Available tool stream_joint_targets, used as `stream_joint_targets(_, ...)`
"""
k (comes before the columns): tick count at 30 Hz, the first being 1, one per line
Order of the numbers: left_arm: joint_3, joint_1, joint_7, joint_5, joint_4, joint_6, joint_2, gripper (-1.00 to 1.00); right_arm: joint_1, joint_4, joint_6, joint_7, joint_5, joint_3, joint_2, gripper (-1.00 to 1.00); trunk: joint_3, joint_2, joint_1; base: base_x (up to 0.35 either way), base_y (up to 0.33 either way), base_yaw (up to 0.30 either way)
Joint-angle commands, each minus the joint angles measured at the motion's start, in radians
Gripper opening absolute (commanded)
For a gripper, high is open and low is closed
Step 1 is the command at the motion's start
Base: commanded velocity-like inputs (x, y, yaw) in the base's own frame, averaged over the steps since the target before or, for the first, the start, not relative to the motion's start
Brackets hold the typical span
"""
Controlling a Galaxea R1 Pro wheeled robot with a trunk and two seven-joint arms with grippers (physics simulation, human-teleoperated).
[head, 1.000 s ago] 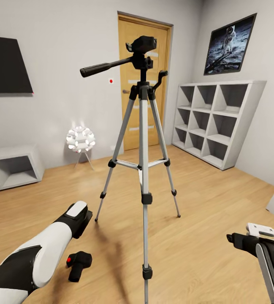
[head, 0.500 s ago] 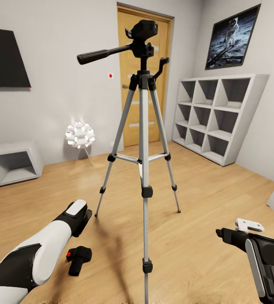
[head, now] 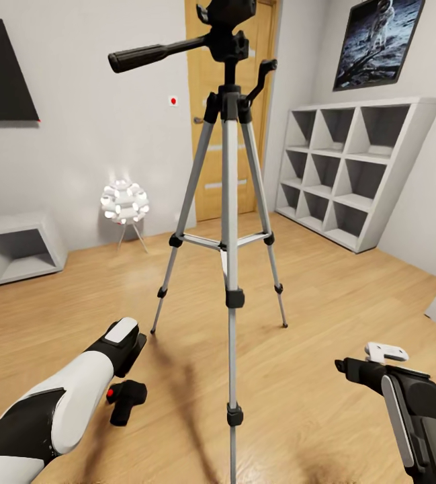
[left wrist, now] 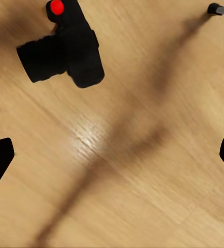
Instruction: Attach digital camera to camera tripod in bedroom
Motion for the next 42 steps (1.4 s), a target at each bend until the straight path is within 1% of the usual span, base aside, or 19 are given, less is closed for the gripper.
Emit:
stream_joint_targets(1, 0.001, 0.000, 0.006, 0.001, -0.003, 0.006, 0.000, 1.00, -0.001, -0.001, 0.004, 0.003, 0.002, 0.000, 0.000, 1.00, -0.005, -0.001, 0.000, 0.000, 0.000, 0.000)
stream_joint_targets(5, 0.000, -0.001, 0.005, 0.000, -0.005, 0.006, -0.002, 1.00, -0.026, -0.002, 0.004, 0.014, 0.003, 0.015, -0.004, 1.00, -0.020, -0.002, 0.002, 0.000, 0.000, 0.000)
stream_joint_targets(8, 0.000, -0.002, 0.006, -0.001, -0.006, 0.006, -0.003, 1.00, -0.038, -0.002, 0.004, 0.021, 0.003, 0.018, -0.005, 1.00, -0.032, -0.002, 0.003, 0.000, 0.000, 0.000)
stream_joint_targets(10, -0.001, -0.002, 0.006, -0.001, -0.008, 0.007, -0.005, 1.00, -0.065, -0.002, 0.004, 0.038, 0.003, 0.021, -0.006, 1.00, -0.040, -0.003, 0.004, 0.000, 0.000, 0.000)
stream_joint_targets(11, -0.001, -0.002, 0.006, -0.001, -0.008, 0.007, -0.005, 1.00, -0.065, -0.002, 0.004, 0.038, 0.003, 0.021, -0.006, 1.00, -0.044, -0.003, 0.005, 0.000, 0.000, 0.000)
stream_joint_targets(13, -0.001, -0.002, 0.006, -0.002, -0.010, 0.008, -0.006, 1.00, -0.088, -0.002, 0.004, 0.054, 0.003, 0.024, -0.006, 1.00, -0.051, -0.004, 0.006, 0.000, 0.000, 0.000)
stream_joint_targets(16, -0.001, -0.003, 0.007, -0.002, -0.011, 0.009, -0.006, 1.00, -0.102, -0.002, 0.004, 0.063, 0.003, 0.027, -0.006, 1.00, -0.063, -0.004, 0.007, 0.000, 0.000, 0.000)
stream_joint_targets(20, -0.001, -0.004, 0.007, -0.002, -0.011, 0.013, -0.005, 1.00, -0.109, -0.001, 0.004, 0.070, 0.003, 0.031, -0.006, 1.00, -0.078, -0.005, 0.009, 0.000, 0.000, 0.000)
stream_joint_targets(23, -0.001, -0.004, 0.007, -0.002, -0.012, 0.019, -0.004, 1.00, -0.113, -0.001, 0.004, 0.074, 0.003, 0.041, -0.005, 1.00, -0.090, -0.006, 0.010, 0.000, 0.000, 0.000)
stream_joint_targets(28, -0.001, -0.015, 0.007, -0.002, -0.014, 0.028, -0.001, 1.00, -0.117, -0.001, 0.004, 0.078, 0.003, 0.070, -0.005, 1.00, -0.109, -0.007, 0.012, 0.000, 0.000, 0.000)
stream_joint_targets(29, -0.001, -0.015, 0.007, -0.002, -0.014, 0.028, -0.001, 1.00, -0.117, -0.001, 0.004, 0.078, 0.003, 0.070, -0.005, 1.00, -0.113, -0.007, 0.013, 0.000, 0.000, 0.000)
stream_joint_targets(34, -0.001, -0.049, 0.006, -0.002, -0.015, 0.034, 0.001, 1.00, -0.118, -0.001, 0.004, 0.080, 0.003, 0.087, -0.005, 1.00, -0.133, -0.008, 0.015, 0.000, 0.000, 0.000)
stream_joint_targets(42, -0.001, -0.086, 0.000, -0.003, -0.015, 0.037, 0.002, 1.00, -0.118, -0.001, 0.004, 0.081, 0.004, 0.093, -0.005, 1.00, -0.163, -0.010, 0.019, 0.000, 0.000, 0.000)
